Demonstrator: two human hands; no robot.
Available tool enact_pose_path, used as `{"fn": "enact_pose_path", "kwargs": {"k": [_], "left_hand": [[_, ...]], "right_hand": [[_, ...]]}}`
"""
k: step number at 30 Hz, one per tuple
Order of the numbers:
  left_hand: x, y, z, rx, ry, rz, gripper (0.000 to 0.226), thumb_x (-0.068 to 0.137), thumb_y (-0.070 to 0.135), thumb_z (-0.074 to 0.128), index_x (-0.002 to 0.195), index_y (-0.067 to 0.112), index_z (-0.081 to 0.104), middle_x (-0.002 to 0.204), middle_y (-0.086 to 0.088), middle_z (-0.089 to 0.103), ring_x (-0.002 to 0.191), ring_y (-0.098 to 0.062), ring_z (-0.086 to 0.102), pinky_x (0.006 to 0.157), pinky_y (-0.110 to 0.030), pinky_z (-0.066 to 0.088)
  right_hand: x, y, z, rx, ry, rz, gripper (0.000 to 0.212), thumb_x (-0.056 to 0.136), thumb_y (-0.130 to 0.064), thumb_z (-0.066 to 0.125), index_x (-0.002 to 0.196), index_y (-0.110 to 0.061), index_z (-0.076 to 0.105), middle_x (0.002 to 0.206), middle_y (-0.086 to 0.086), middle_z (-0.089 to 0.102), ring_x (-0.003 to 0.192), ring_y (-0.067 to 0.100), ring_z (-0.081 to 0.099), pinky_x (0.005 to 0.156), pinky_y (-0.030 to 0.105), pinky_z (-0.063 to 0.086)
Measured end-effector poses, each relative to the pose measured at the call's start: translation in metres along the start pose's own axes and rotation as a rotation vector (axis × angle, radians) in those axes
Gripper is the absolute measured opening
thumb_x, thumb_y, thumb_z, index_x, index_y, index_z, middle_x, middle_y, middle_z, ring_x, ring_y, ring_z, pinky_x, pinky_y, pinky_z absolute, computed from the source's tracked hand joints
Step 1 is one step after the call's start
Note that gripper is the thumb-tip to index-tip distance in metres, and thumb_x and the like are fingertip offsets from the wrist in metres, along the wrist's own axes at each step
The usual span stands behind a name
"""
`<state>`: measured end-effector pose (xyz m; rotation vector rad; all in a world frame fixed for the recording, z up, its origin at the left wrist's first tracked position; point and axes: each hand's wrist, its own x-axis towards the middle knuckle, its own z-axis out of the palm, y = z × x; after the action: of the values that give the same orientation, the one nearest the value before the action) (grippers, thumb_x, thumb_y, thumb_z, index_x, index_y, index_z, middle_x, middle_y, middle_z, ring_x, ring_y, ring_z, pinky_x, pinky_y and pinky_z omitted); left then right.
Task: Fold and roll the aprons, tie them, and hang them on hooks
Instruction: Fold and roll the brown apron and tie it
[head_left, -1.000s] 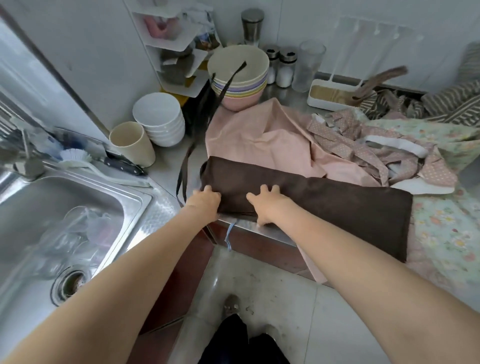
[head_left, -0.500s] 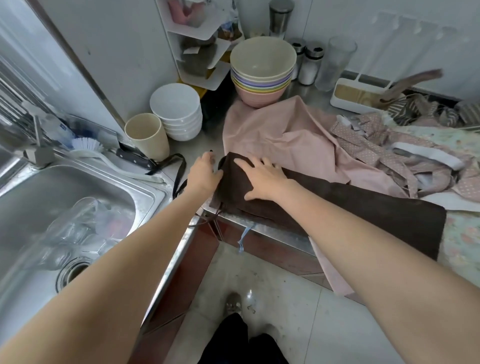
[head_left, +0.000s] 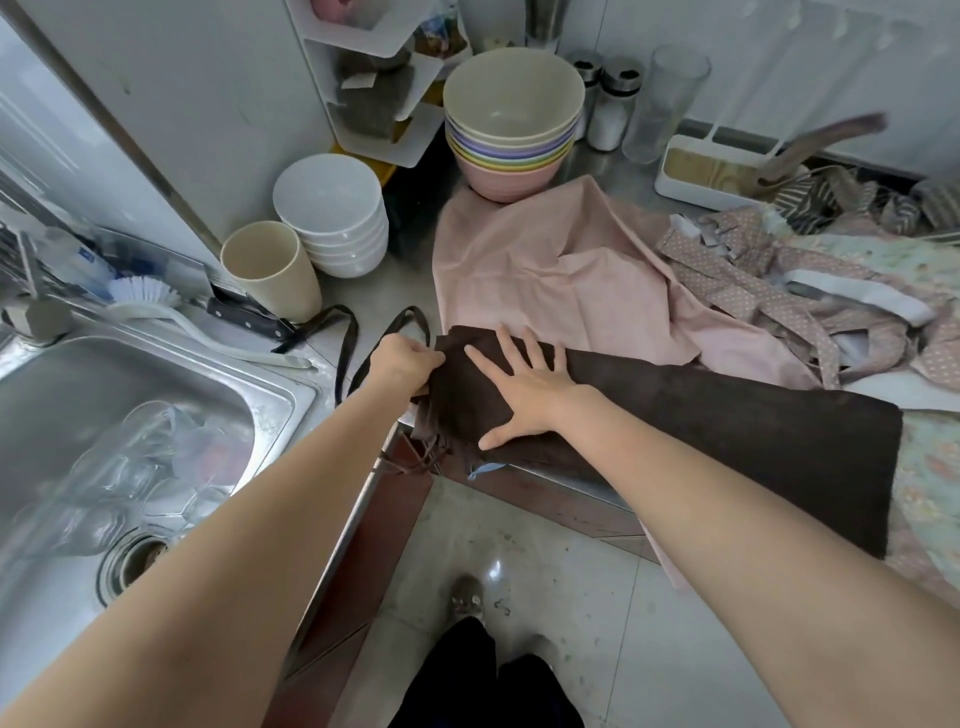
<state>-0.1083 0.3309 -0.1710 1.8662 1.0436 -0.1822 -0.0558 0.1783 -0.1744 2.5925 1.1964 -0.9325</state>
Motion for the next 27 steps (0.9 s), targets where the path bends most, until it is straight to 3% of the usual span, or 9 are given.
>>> {"fn": "enact_pose_path", "kwargs": {"k": [5,7,12,16,19,21,23,25,27], "left_hand": [[-0.001,0.014,-0.001,-0.003,-0.116,-0.085,0.011,0.086,0.009,0.063,0.078,0.006,0.056,0.087,-0.013,0.059,0.082,-0.025,0.057,0.072,-0.034,0.053],[0.0,0.019,-0.004,-0.056,-0.162,-0.094,0.012,0.086,0.016,0.065,0.085,0.008,0.056,0.087,-0.008,0.057,0.088,-0.023,0.056,0.074,-0.033,0.052],[0.009,0.026,-0.002,0.07,-0.131,-0.01,0.025,0.088,0.032,0.062,0.086,0.006,0.061,0.092,-0.012,0.061,0.087,-0.026,0.058,0.084,-0.039,0.054],[0.017,0.033,-0.002,0.012,-0.101,-0.002,0.027,0.082,0.032,0.069,0.074,0.008,0.06,0.083,-0.013,0.057,0.076,-0.025,0.053,0.072,-0.033,0.048],[0.018,0.035,-0.002,-0.118,-0.085,-0.011,0.019,0.081,0.022,0.071,0.069,0.012,0.061,0.077,-0.008,0.058,0.073,-0.02,0.051,0.071,-0.03,0.043],[0.019,0.037,-0.002,-0.111,-0.098,0.08,0.019,0.084,0.019,0.068,0.067,0.015,0.062,0.066,-0.003,0.053,0.062,-0.015,0.046,0.064,-0.025,0.041],[0.018,0.042,-0.003,-0.072,-0.126,0.216,0.015,0.087,0.018,0.064,0.075,0.012,0.067,0.064,-0.001,0.05,0.055,-0.01,0.041,0.056,-0.021,0.036],[0.018,0.044,-0.007,0.058,-0.107,0.365,0.015,0.09,0.018,0.061,0.092,0.008,0.071,0.075,-0.001,0.059,0.062,-0.009,0.048,0.059,-0.02,0.038],[0.019,0.042,-0.01,0.247,-0.015,0.472,0.018,0.089,0.019,0.06,0.098,0.006,0.068,0.086,-0.003,0.063,0.077,-0.015,0.056,0.069,-0.024,0.042]], "right_hand": [[0.001,-0.004,-0.006,0.032,0.086,-0.054,0.122,0.069,-0.059,0.07,0.146,-0.029,-0.02,0.155,0.004,-0.023,0.142,0.035,-0.018,0.11,0.063,-0.003],[0.004,-0.009,-0.015,0.168,0.193,-0.097,0.108,0.077,-0.051,0.067,0.15,-0.024,-0.008,0.158,0.001,-0.005,0.145,0.029,0.001,0.113,0.059,0.008],[0.023,-0.008,-0.036,0.435,0.297,-0.015,0.041,0.098,-0.026,0.042,0.138,-0.015,0.042,0.144,0.006,0.038,0.129,0.028,0.04,0.104,0.044,0.036],[0.025,0.002,-0.039,0.745,0.332,0.003,0.035,0.097,-0.01,0.04,0.126,-0.015,0.059,0.132,0.004,0.056,0.121,0.021,0.05,0.102,0.026,0.037],[0.022,0.007,-0.044,0.905,0.318,0.027,0.03,0.097,-0.009,0.043,0.116,-0.012,0.066,0.113,0.001,0.065,0.103,0.013,0.058,0.087,0.018,0.041],[0.026,0.009,-0.05,0.96,0.298,0.064,0.027,0.096,-0.015,0.048,0.119,-0.01,0.061,0.109,0.001,0.062,0.098,0.011,0.055,0.08,0.017,0.039],[0.033,0.011,-0.058,0.96,0.243,0.108,0.038,0.093,-0.024,0.055,0.128,-0.012,0.05,0.121,0.005,0.054,0.113,0.018,0.052,0.091,0.023,0.039],[0.038,0.012,-0.067,0.946,0.179,0.139,0.042,0.09,-0.026,0.06,0.128,-0.011,0.05,0.124,0.008,0.055,0.114,0.022,0.053,0.095,0.029,0.042],[0.041,0.012,-0.074,0.967,0.195,0.169,0.033,0.089,-0.023,0.062,0.118,-0.009,0.058,0.114,0.011,0.06,0.103,0.023,0.056,0.086,0.028,0.044]]}}
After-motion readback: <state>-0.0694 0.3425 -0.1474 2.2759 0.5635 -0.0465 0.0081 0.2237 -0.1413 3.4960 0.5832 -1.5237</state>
